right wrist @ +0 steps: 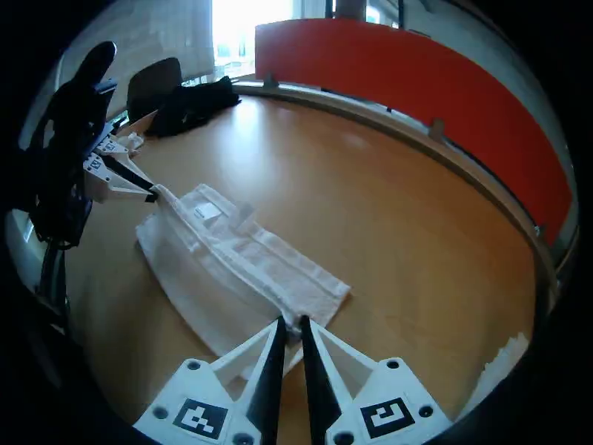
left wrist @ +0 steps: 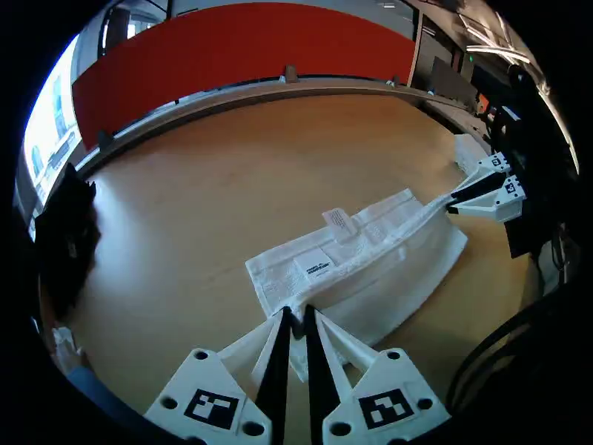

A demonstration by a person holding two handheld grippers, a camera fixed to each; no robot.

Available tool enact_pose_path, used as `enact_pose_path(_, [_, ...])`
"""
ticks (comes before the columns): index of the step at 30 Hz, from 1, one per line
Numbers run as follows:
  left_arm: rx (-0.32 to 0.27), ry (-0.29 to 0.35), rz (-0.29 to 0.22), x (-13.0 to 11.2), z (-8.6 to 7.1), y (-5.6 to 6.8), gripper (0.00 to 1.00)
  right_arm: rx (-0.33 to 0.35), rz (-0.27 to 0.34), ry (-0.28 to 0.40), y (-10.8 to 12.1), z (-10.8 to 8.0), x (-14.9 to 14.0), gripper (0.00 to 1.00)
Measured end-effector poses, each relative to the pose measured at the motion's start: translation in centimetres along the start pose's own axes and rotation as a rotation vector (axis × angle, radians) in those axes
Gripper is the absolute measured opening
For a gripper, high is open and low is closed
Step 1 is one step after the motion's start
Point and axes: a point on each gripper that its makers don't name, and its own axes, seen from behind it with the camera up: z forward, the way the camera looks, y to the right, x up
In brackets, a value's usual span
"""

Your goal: Fold towel

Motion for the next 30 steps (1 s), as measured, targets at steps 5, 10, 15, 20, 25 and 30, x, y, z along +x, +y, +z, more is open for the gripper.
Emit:
enact_pose_path(5, [0.011,-0.006,0.008,-0.3,0.8,-0.3,0.15,-0.002,0.015,-0.009,0.1,0.8,-0.1,0.16])
enact_pose_path(10, [0.021,-0.013,0.018,-0.5,1.6,-0.6,0.20,-0.013,0.018,-0.031,0.2,1.6,-0.6,0.17])
enact_pose_path(15, [0.046,-0.023,0.034,-0.8,2.5,-1.3,0.28,-0.033,0.008,-0.049,0.5,2.4,-1.1,0.25])
enact_pose_path(20, [0.060,-0.029,0.053,-0.8,2.9,-1.7,0.39,-0.055,0.005,-0.060,1.0,2.8,-1.4,0.44])
enact_pose_path(25, [0.077,-0.028,0.062,-0.7,3.0,-2.2,0.45,-0.076,0.019,-0.063,1.7,2.8,-1.4,0.63])
enact_pose_path(30, [0.085,-0.037,0.057,-0.5,3.0,-2.7,0.68,-0.109,0.031,-0.049,2.9,2.9,-0.9,0.68])
